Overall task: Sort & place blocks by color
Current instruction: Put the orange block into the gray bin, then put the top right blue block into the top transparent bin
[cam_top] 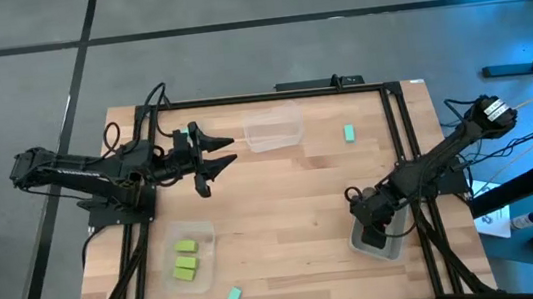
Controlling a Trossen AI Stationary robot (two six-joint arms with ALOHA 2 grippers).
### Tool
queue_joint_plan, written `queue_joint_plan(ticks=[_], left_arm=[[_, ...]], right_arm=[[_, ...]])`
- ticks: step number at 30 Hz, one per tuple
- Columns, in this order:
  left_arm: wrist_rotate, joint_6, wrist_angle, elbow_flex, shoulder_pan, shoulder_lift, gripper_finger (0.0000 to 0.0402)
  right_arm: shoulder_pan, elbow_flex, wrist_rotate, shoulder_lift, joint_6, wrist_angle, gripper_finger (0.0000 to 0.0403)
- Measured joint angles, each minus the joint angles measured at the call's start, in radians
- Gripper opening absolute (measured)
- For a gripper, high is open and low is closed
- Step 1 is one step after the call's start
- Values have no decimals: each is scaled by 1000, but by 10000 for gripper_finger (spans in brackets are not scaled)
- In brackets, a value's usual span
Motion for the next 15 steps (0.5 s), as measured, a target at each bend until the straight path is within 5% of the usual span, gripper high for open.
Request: queue_joint_plan(ticks=[4,15], left_arm=[[0,0,0,0,0,0,202],[0,-1,0,0,0,0,202]], right_arm=[[0,0,-6,0,-28,0,224],[0,0,-162,-10,-56,16,232]])
